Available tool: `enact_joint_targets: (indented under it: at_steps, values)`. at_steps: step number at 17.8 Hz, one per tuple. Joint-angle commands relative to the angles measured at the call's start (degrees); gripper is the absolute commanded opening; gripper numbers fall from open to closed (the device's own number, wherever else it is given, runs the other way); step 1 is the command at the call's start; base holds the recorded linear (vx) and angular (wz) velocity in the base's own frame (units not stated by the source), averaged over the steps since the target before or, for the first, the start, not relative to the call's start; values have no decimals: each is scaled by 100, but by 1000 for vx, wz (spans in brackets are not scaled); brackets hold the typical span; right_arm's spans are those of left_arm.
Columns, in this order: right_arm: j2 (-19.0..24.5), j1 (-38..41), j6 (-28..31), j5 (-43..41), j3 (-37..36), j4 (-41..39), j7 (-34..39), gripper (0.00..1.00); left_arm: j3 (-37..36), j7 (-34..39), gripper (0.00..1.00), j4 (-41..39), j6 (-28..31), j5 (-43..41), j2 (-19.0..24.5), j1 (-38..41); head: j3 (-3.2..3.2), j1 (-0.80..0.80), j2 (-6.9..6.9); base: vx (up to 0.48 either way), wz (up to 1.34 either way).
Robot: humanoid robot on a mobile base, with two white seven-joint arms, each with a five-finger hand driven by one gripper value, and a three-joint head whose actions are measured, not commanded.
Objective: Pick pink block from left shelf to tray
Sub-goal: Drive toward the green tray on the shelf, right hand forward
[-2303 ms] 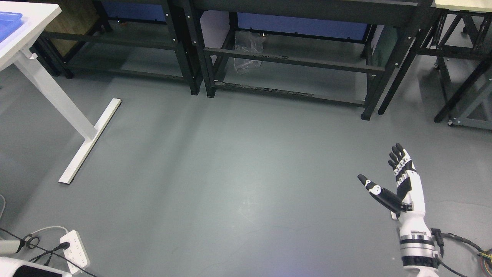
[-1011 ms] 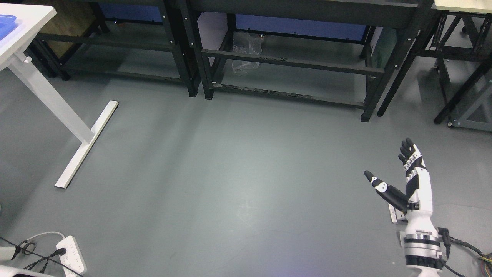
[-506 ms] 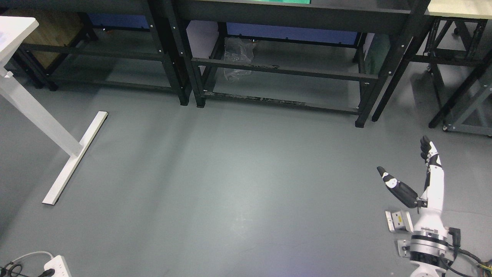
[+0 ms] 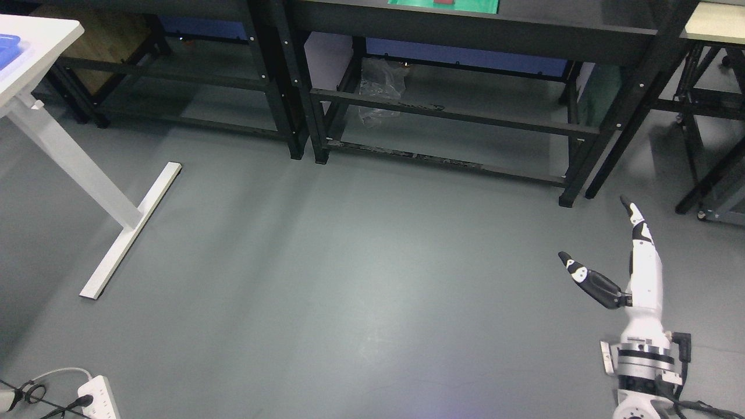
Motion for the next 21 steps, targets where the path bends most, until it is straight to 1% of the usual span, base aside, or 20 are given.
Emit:
enact_joint_targets:
  at_steps: [1,9,15,21]
  values:
    - [-100,-31,71,984,-4,-39,-78,99,0,4,100,0,-4,-9,100,53,0,0,0,52,250]
    - [-100,-128,405,1063,5,-21,89,98,0,4,100,0,-4,-9,100,53,0,0,0,64,213]
    - [-100,-110,405,1037,-56,-30,63,98,0,4,100,0,-4,-9,100,53,0,0,0,115,216]
    - [-100,-119,405,1028,-48,-30,45,98,0,4,100,0,-4,-9,100,53,0,0,0,199,136]
